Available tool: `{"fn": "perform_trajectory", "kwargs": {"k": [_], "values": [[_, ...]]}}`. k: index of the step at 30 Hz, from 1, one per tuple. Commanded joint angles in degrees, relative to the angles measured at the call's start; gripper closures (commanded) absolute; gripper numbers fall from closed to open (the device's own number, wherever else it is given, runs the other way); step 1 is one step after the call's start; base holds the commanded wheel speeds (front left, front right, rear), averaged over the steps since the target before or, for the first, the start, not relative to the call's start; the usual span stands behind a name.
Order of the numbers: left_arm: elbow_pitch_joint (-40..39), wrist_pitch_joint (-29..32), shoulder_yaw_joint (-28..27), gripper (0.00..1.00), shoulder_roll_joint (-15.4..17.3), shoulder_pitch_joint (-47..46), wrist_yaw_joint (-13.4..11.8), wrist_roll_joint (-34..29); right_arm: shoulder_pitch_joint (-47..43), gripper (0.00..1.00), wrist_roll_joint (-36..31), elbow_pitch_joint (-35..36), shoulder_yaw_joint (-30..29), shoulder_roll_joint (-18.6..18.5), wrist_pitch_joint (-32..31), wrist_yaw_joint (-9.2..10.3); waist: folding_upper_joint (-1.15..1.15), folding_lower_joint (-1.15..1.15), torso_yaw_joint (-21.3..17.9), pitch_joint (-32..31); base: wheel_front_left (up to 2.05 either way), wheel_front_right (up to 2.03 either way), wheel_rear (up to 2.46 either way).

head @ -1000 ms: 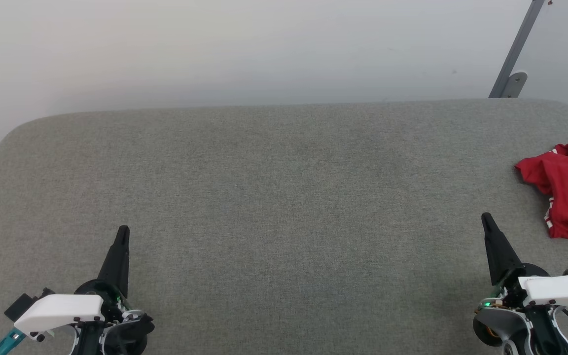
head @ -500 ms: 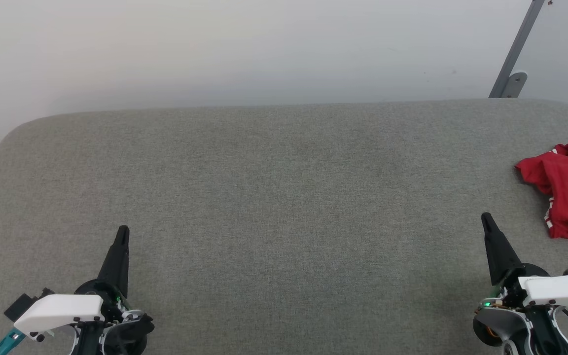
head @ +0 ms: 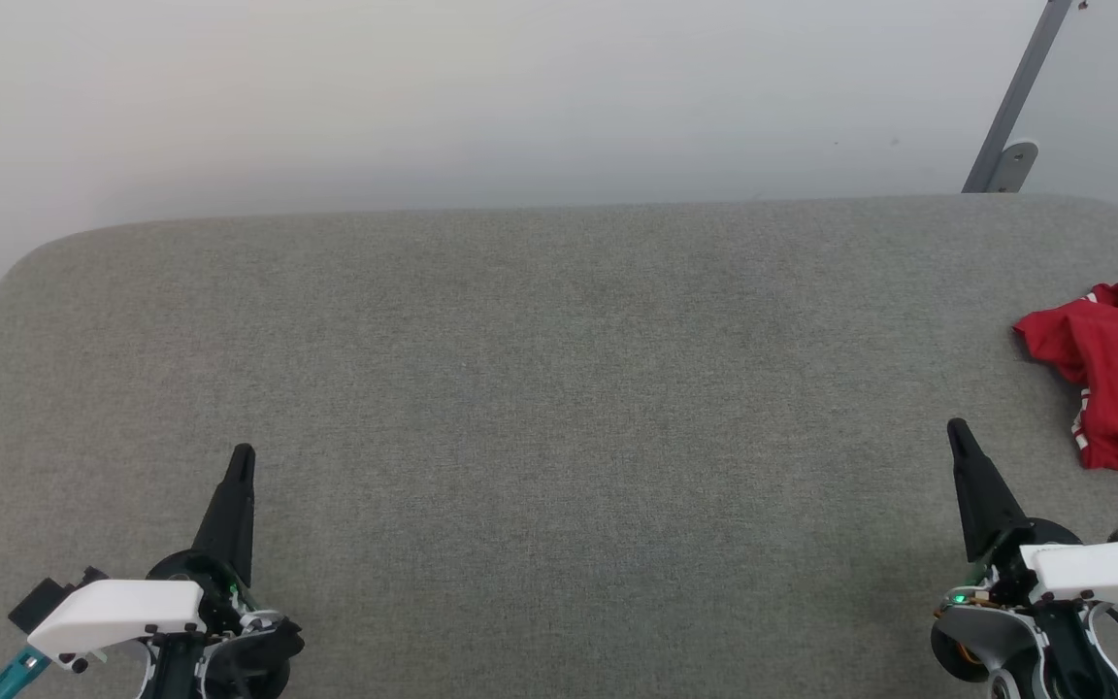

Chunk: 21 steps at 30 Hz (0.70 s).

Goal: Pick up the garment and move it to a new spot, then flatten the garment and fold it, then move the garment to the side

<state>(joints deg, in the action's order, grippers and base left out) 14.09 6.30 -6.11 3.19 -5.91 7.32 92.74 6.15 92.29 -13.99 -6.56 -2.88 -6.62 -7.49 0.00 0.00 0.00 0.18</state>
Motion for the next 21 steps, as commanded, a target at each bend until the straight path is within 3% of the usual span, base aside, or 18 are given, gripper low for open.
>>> {"fn": "perform_trajectory", "kwargs": {"k": [1, 21], "values": [[0.04, 0.16, -0.2, 1.0, -0.13, -0.72, 0.3, -0.17, 0.27, 1.0, 0.22, -0.14, 0.04, 0.09, -0.05, 0.0, 0.0, 0.0, 0.0, 0.0, 0.0, 0.0, 0.0], [0.03, 0.27, -0.28, 1.0, -0.17, -0.74, 0.3, -0.23, 0.27, 1.0, 0.22, -0.14, 0.07, 0.09, -0.04, 0.0, 0.0, 0.0, 0.0, 0.0, 0.0, 0.0, 0.0]]}}
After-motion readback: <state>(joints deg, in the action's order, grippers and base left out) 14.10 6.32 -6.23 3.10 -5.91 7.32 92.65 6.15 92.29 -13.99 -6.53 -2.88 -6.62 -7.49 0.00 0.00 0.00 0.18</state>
